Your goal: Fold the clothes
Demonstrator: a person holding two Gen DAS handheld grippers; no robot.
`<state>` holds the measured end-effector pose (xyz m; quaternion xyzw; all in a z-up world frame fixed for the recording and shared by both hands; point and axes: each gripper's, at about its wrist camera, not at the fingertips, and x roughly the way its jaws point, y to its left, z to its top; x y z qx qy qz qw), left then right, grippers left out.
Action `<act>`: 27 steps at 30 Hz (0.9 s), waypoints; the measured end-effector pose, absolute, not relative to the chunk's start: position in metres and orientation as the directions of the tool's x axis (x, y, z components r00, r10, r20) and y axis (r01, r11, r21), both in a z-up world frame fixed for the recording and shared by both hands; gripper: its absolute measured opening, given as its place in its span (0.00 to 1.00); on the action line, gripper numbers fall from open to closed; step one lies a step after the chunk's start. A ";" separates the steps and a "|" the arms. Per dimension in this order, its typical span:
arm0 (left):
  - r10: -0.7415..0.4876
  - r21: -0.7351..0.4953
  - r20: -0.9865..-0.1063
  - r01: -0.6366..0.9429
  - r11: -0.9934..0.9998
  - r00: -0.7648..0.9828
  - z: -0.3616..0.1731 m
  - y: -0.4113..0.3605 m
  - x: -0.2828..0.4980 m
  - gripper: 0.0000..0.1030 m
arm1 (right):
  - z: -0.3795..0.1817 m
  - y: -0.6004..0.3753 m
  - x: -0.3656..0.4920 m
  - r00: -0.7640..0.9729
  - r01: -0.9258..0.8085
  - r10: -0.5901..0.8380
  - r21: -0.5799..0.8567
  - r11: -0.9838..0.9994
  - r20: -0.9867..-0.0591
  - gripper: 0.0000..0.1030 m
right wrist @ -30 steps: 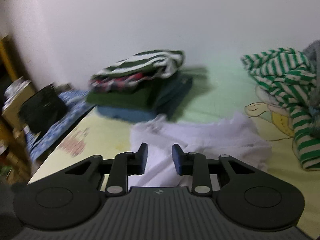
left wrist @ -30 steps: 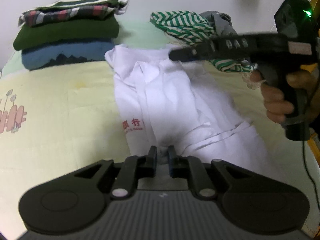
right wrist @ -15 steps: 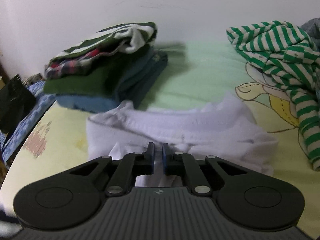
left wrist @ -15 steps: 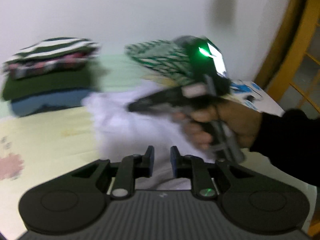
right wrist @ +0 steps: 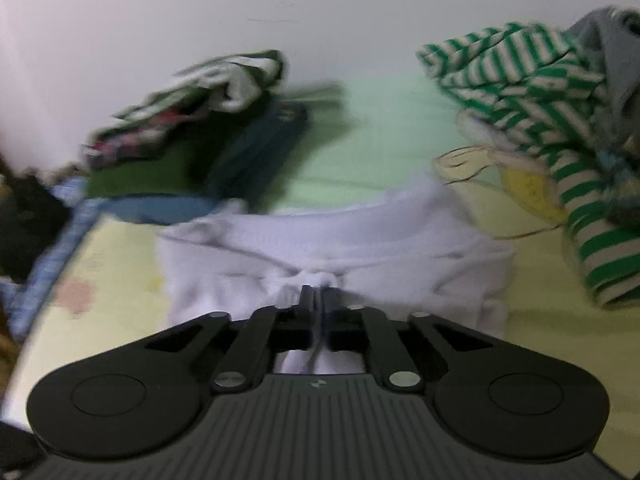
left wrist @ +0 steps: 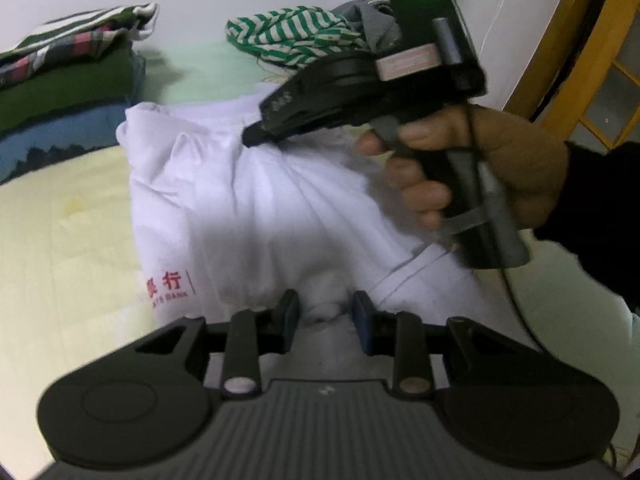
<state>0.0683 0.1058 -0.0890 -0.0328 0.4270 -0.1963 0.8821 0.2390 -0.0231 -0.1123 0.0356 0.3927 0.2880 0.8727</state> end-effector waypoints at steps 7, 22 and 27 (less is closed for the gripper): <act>-0.370 -0.211 -0.728 0.325 0.922 0.577 -0.079 0.106 0.057 0.39 | -0.110 -0.016 0.240 0.563 -0.483 0.494 0.220 0.847 -0.662 0.02; -0.273 -0.189 -0.785 0.206 0.960 0.555 -0.070 0.124 -0.036 0.42 | -0.077 -0.122 0.018 0.548 -0.573 0.507 0.144 0.807 -0.666 0.61; -0.230 -0.178 -0.814 0.147 0.973 0.534 -0.069 0.133 -0.076 0.45 | -0.083 -0.153 -0.027 0.516 -0.490 0.452 0.182 0.852 -0.727 0.56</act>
